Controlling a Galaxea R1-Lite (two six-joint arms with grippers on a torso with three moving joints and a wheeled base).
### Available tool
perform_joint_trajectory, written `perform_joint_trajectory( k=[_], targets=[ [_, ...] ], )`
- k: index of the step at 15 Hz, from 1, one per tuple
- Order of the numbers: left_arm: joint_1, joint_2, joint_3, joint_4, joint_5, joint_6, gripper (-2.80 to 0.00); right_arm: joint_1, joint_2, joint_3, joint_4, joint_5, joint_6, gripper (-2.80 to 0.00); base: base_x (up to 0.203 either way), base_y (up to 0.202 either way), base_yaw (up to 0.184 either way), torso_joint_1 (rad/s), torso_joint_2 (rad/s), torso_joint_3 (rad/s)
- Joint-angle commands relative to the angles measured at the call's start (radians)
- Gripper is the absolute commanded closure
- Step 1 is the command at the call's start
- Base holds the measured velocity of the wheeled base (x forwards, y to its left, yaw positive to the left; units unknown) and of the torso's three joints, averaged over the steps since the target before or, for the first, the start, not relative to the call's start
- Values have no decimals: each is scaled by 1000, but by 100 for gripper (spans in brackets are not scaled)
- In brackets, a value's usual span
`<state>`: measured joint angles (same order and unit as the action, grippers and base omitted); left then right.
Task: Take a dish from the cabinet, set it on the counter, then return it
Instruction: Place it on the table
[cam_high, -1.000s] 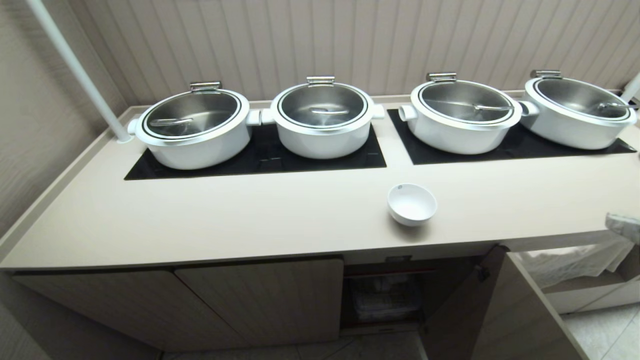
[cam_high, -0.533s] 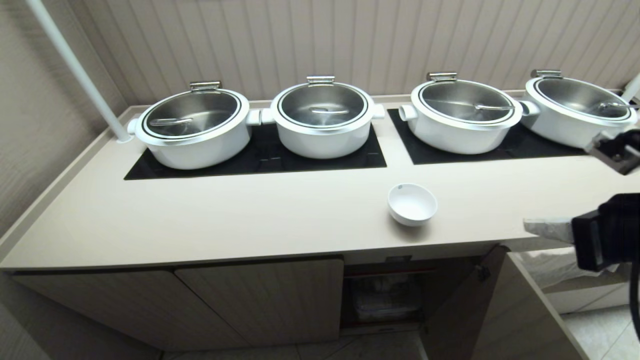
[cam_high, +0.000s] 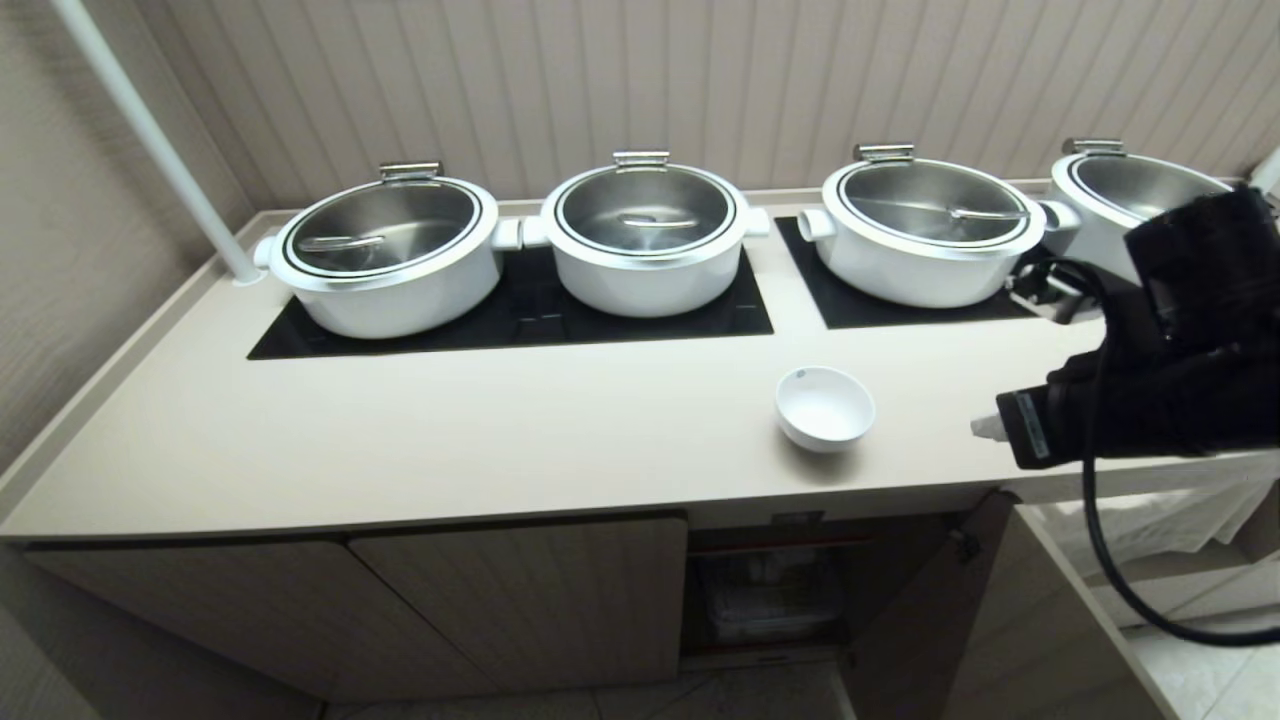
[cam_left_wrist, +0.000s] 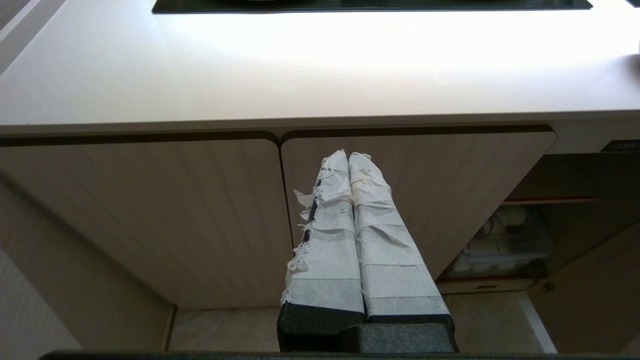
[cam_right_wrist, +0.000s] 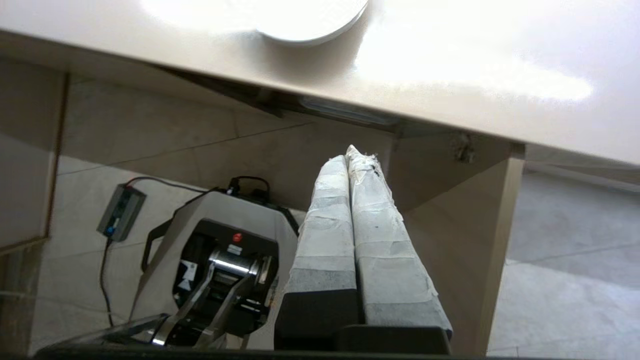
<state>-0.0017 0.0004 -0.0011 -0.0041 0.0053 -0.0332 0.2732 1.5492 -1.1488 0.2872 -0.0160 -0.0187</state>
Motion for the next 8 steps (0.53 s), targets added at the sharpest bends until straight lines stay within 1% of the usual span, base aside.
perform_joint_trajectory(
  k=[1, 4, 6, 8],
  targets=[
    [0, 0, 0, 0, 1, -1, 0, -6, 120, -142, 60, -8, 1, 0, 0, 0, 0, 0, 0, 0],
    [0, 0, 0, 0, 1, -1, 0, -15, 236, -315, 126, -10, 4, 0, 0, 0, 0, 0, 0, 0],
    [0, 0, 1, 0, 1, -1, 0, -26, 298, -398, 155, -9, 6, 0, 0, 0, 0, 0, 0, 0],
    [0, 0, 1, 0, 1, -1, 0, -34, 322, -461, 262, -6, 7, 0, 0, 0, 0, 0, 0, 0]
  ],
)
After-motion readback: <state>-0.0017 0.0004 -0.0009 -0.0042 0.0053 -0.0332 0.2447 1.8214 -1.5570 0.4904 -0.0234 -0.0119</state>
